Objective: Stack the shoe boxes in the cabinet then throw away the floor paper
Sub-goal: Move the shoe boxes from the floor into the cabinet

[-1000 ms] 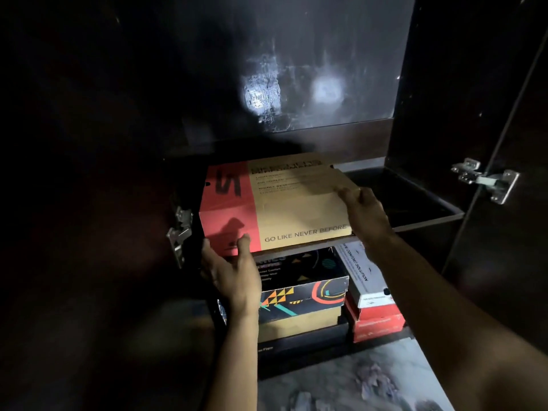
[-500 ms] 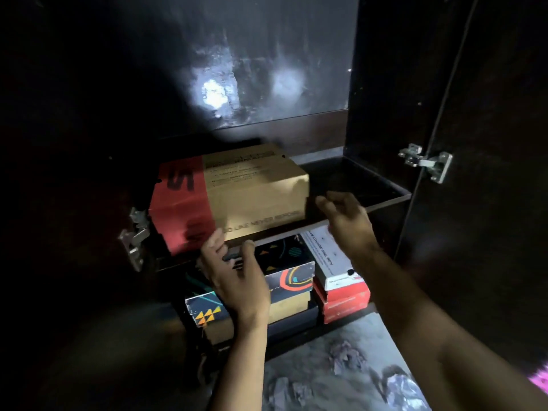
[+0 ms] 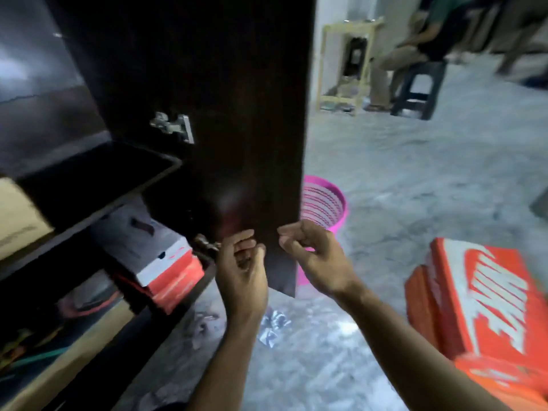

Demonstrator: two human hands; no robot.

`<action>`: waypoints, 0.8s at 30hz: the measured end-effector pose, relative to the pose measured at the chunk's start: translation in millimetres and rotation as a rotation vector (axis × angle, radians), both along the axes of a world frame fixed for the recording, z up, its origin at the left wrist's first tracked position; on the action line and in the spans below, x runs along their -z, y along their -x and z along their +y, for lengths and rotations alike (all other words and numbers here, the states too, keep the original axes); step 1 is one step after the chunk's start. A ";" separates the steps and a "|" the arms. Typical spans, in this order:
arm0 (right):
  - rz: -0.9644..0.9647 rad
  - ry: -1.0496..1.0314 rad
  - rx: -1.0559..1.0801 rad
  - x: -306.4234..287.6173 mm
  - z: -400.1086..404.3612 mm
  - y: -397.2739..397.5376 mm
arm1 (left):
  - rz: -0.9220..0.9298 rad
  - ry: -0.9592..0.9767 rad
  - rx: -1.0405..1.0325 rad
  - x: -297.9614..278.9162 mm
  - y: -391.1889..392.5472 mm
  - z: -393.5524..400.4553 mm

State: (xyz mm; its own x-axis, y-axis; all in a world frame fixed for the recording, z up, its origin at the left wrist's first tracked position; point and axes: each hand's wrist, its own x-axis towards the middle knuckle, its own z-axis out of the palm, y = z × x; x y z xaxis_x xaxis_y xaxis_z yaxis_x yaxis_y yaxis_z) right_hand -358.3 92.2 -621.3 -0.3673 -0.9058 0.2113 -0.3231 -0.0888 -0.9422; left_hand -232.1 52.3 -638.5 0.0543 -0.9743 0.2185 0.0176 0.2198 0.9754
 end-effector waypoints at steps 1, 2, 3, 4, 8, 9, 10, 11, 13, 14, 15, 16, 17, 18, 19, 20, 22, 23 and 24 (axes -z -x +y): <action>0.018 -0.015 0.041 2.3 15.6 20.3 | -0.028 -0.020 0.062 10.3 19.1 7.6; 0.026 -0.032 0.082 5.9 30.3 39.2 | -0.061 -0.041 0.125 19.0 36.6 15.6; 0.030 -0.046 0.142 11.4 48.3 60.8 | -0.092 -0.065 0.195 28.7 57.1 26.3; 0.034 -0.059 0.204 19.1 68.2 82.7 | -0.114 -0.097 0.269 40.2 77.8 37.1; 0.042 -0.149 0.424 62.2 140.7 152.6 | -0.209 -0.254 0.512 79.7 145.8 81.3; 0.035 -0.178 0.482 76.3 157.9 168.1 | -0.233 -0.306 0.564 90.7 161.7 92.1; 0.034 -0.221 0.537 88.4 175.9 182.3 | -0.252 -0.359 0.610 102.7 178.5 102.6; 0.037 -0.261 0.585 101.3 190.1 195.3 | -0.268 -0.410 0.647 114.9 192.9 109.9; 0.072 -0.352 0.715 125.0 217.8 221.2 | -0.315 -0.510 0.726 134.6 223.0 125.3; 0.091 -0.401 0.785 135.3 231.3 234.8 | -0.340 -0.558 0.765 142.9 237.5 133.0; 0.088 -0.439 0.846 145.9 243.2 249.0 | -0.366 -0.601 0.808 150.4 250.7 140.2; 0.078 -0.487 0.900 152.5 254.0 261.7 | -0.403 -0.633 0.853 158.8 263.0 146.5; 0.076 -0.542 0.946 159.6 264.1 276.3 | -0.438 -0.657 0.893 168.0 276.0 153.4; 0.086 -0.609 0.984 162.7 271.5 286.0 | -0.477 -0.669 0.929 172.4 284.2 158.7; 0.096 -0.663 1.013 167.6 278.0 296.8 | -0.507 -0.671 0.961 177.4 292.3 163.1; 0.076 -0.723 1.031 173.8 283.8 307.8 | -0.528 -0.663 0.992 181.7 299.8 166.6; 0.025 -0.826 1.015 188.9 293.5 326.4 | -0.569 -0.640 1.039 190.3 313.8 173.0; 0.004 -0.846 0.997 199.1 297.1 333.7 | -0.579 -0.637 1.053 195.9 319.2 174.0; -0.007 -0.859 0.985 208.1 299.5 338.3 | -0.580 -0.650 1.050 200.9 324.0 175.2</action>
State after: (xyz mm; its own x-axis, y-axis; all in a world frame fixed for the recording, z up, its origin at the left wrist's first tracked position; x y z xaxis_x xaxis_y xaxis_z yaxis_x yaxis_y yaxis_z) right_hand -696.6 391.8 -829.4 -0.9482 -0.1018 -0.3010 0.0977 0.8080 -0.5810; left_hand -556.1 227.4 -839.4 -0.7106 -0.4344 -0.5534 -0.5533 -0.1409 0.8210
